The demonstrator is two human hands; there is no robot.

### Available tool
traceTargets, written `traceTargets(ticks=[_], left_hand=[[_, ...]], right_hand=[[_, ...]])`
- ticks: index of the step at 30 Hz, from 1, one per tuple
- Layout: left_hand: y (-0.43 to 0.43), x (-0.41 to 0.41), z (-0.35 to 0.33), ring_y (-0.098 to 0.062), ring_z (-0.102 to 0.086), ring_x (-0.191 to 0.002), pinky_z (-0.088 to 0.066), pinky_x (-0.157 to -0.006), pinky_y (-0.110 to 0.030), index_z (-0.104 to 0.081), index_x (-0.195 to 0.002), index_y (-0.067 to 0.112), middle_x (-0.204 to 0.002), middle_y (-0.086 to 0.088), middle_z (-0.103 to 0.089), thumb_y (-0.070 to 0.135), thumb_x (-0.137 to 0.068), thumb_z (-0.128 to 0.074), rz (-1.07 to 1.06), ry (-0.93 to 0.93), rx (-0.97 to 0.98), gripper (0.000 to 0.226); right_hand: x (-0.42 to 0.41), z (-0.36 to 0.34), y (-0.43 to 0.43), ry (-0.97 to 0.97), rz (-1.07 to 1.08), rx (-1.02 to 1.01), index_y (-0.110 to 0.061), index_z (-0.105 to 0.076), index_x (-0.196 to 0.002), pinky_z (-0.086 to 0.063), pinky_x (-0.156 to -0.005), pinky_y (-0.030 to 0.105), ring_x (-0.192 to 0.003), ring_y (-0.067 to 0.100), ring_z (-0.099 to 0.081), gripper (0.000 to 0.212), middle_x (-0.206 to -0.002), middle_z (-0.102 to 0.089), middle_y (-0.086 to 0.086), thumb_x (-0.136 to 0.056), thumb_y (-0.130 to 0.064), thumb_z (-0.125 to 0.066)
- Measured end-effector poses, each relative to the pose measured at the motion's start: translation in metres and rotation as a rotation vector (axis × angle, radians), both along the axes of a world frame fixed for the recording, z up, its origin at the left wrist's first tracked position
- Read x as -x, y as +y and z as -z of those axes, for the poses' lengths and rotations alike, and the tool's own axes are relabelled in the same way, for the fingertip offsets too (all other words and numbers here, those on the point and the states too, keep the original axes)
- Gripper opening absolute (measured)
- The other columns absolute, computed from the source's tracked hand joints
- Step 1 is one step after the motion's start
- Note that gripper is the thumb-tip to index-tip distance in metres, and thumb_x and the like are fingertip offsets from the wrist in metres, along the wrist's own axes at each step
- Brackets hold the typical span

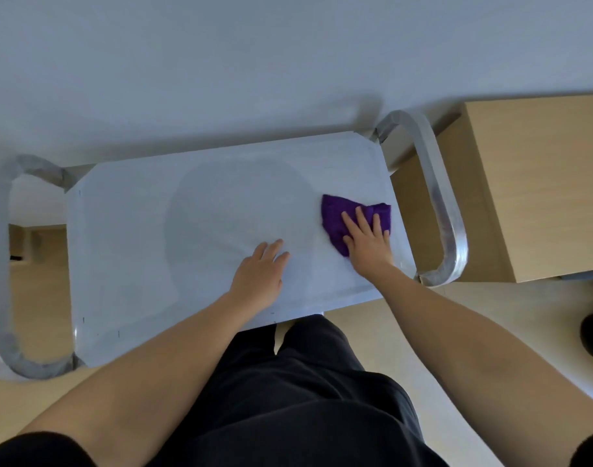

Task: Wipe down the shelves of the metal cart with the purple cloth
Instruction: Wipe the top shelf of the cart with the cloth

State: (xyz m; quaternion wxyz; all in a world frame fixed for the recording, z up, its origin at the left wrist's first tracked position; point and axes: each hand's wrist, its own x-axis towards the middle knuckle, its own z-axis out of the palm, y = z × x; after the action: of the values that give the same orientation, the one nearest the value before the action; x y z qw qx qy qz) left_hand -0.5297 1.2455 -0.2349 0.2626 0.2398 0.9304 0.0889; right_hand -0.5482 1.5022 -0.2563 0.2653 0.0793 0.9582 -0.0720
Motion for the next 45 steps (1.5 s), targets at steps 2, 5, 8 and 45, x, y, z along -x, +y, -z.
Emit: traceTargets(ticks=[2,5,8,45], left_hand=[[0.008,0.006,-0.001,-0.029,-0.009,-0.148,-0.037,-0.106,-0.040,-0.023,-0.151,0.016,-0.163,-0.004,-0.003,0.019,-0.098,-0.043,0.003,-0.001,0.002,0.057],[0.017,0.010,0.001,-0.029,-0.010,-0.148,-0.035,-0.107,-0.040,-0.024,-0.151,0.015,-0.163,-0.005,-0.004,0.020,-0.097,-0.044,-0.028,0.006,0.012,0.058],[0.024,0.011,0.005,-0.029,-0.013,-0.147,-0.037,-0.106,-0.040,-0.026,-0.151,0.014,-0.162,-0.007,-0.007,0.020,-0.095,-0.048,-0.099,0.011,0.023,0.060],[0.097,0.005,0.024,-0.033,0.007,-0.149,-0.025,-0.118,-0.040,-0.017,-0.154,0.020,-0.163,-0.006,0.006,0.022,-0.097,-0.055,-0.460,-0.066,0.066,0.068]], right_hand=[[0.003,0.000,-0.007,-0.015,0.054,-0.027,-0.037,0.003,-0.154,-0.007,-0.119,0.058,-0.149,0.037,0.009,0.055,-0.164,0.009,-0.005,-0.105,-0.039,-0.022],[0.000,0.000,-0.041,-0.015,-0.073,-0.007,-0.035,0.007,-0.154,-0.002,-0.115,0.064,-0.146,0.043,0.013,0.058,-0.163,0.014,-0.007,-0.105,-0.033,-0.026],[-0.002,0.003,-0.047,0.033,-0.283,0.041,-0.039,0.008,-0.153,-0.002,-0.118,0.060,-0.148,0.038,0.013,0.058,-0.163,0.012,-0.006,-0.106,-0.036,-0.025],[0.137,0.016,0.022,0.107,-0.686,0.080,-0.043,-0.003,-0.153,-0.004,-0.119,0.058,-0.150,0.031,0.005,0.063,-0.164,0.002,-0.006,-0.098,-0.061,-0.027]])
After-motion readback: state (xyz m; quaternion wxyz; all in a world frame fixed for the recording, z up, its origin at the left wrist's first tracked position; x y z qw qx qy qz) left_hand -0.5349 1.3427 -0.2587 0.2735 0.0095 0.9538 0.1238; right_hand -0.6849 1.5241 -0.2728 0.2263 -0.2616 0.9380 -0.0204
